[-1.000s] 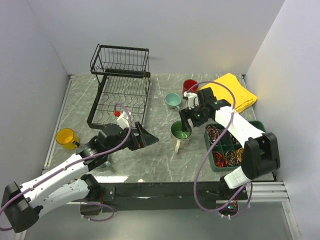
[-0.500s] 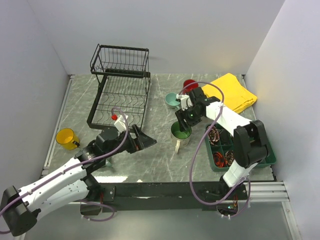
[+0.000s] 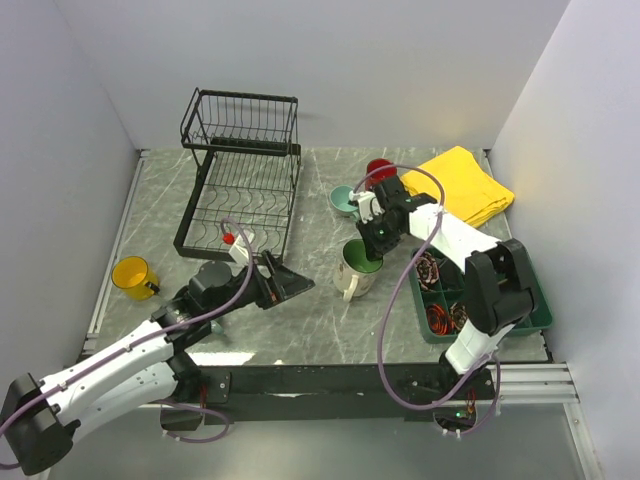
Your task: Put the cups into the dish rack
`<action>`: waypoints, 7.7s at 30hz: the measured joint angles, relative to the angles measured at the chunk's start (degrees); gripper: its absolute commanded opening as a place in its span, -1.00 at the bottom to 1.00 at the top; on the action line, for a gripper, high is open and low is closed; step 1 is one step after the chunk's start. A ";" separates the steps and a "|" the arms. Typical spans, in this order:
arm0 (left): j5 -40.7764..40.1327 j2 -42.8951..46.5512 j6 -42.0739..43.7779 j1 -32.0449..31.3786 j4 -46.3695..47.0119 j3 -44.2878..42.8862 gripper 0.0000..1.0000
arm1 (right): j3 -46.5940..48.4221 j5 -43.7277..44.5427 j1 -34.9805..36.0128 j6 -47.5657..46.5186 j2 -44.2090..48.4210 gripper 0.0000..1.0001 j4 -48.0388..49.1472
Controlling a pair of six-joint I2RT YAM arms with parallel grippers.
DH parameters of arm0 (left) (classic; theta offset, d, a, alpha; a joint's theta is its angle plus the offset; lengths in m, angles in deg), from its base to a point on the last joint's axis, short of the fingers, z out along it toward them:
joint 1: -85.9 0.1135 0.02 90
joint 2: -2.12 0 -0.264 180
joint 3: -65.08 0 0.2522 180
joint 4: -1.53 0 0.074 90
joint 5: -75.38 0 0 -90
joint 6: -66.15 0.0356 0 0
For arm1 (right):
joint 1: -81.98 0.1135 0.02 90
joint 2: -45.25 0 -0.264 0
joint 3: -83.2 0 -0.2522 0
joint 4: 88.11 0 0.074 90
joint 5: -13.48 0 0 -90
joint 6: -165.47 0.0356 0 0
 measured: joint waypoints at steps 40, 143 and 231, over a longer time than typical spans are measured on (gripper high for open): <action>15.08 -16.57 -16.81 0.02 29.44 -22.08 0.98 | 3.76 -23.52 0.76 23.93 30.64 -1.00 37.05; 16.31 -5.97 -4.96 14.60 13.97 -15.65 -0.98 | -8.57 -26.71 4.35 8.04 43.58 1.00 47.93; -24.76 -40.41 42.77 35.69 12.79 -24.72 0.66 | -36.11 -26.05 -21.92 13.51 72.83 1.00 30.53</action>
